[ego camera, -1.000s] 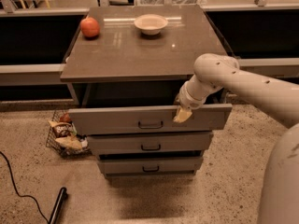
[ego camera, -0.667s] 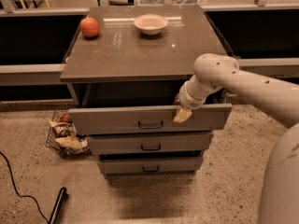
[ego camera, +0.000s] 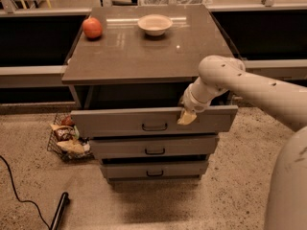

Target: Open top drawer

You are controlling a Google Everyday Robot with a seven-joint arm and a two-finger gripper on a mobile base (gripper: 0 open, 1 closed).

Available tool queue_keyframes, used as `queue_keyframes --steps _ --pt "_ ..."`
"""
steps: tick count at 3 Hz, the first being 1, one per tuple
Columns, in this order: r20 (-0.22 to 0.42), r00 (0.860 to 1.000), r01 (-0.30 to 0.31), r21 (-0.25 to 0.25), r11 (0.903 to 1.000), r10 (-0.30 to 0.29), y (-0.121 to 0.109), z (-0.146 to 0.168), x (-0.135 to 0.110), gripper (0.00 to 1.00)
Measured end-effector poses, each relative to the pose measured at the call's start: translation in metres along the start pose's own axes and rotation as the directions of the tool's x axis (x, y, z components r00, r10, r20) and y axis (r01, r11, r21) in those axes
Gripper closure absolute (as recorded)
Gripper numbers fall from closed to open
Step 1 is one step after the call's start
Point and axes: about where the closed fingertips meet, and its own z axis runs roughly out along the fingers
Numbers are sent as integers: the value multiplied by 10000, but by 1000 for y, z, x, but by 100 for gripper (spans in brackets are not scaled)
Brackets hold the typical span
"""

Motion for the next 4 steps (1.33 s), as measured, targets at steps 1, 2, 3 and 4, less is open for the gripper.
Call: queue_keyframes --steps 1,2,3,4 --pt "1 10000 2 -5 10000 -2 0 0 0 0" --pt "31 10000 47 -131 9999 -46 3 3 -1 0" --pt "107 9994 347 -929 9951 -339 24 8 -11 0" --pt "123 9984 563 -1626 9851 -550 47 8 -23 0"
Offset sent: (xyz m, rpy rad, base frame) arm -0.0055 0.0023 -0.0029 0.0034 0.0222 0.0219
